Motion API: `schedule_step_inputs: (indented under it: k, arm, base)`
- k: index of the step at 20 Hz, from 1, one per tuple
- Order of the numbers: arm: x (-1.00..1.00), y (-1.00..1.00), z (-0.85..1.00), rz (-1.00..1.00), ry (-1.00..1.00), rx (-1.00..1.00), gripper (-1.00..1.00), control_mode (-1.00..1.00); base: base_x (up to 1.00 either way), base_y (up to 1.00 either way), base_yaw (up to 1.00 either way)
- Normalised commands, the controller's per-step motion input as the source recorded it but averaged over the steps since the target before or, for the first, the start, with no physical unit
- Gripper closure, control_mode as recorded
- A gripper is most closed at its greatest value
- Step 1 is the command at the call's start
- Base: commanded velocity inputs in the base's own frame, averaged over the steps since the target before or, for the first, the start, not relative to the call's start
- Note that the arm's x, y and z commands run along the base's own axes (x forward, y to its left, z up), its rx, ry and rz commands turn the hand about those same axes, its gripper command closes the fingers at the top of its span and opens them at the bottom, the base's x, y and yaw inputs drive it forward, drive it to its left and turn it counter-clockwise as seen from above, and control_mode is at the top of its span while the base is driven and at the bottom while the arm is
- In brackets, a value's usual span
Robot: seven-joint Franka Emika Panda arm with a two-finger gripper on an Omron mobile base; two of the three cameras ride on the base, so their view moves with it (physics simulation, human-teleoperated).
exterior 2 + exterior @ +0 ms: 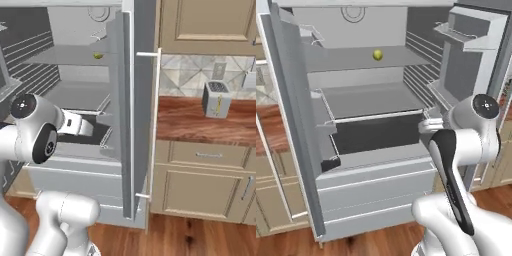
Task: Grab the garlic and lemon from the fridge, place them in the blender, close the lid, and turn on the blender to create a marinade.
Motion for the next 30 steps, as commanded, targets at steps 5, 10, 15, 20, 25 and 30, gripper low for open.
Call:
schedule_step_inputs:
  k: [5, 10, 15, 20, 25, 30]
  arm:
    - [0.0, 0.0, 0.0, 0.0, 0.0, 0.0, -1.0, 1.0]
    - [0.0, 0.0, 0.0, 0.0, 0.0, 0.0, -1.0, 1.0]
    - [0.0, 0.0, 0.0, 0.0, 0.0, 0.0, -1.0, 1.0]
    - [0.0, 0.0, 0.0, 0.0, 0.0, 0.0, -1.0, 1.0]
    - [0.19, 0.08, 0.0, -0.02, 0.01, 0.0, -1.0, -1.0]
    - [0.06, 0.0, 0.39, 0.0, -0.13, 0.0, -1.0, -1.0]
  base:
    - [0.6, 0.65, -0.28]
    - [0.59, 0.33, -0.24]
    - [0.58, 0.02, -0.18]
    - [0.39, 0.51, -0.06]
    - [0.08, 0.06, -0.01]
    - [0.0, 0.0, 0.0]
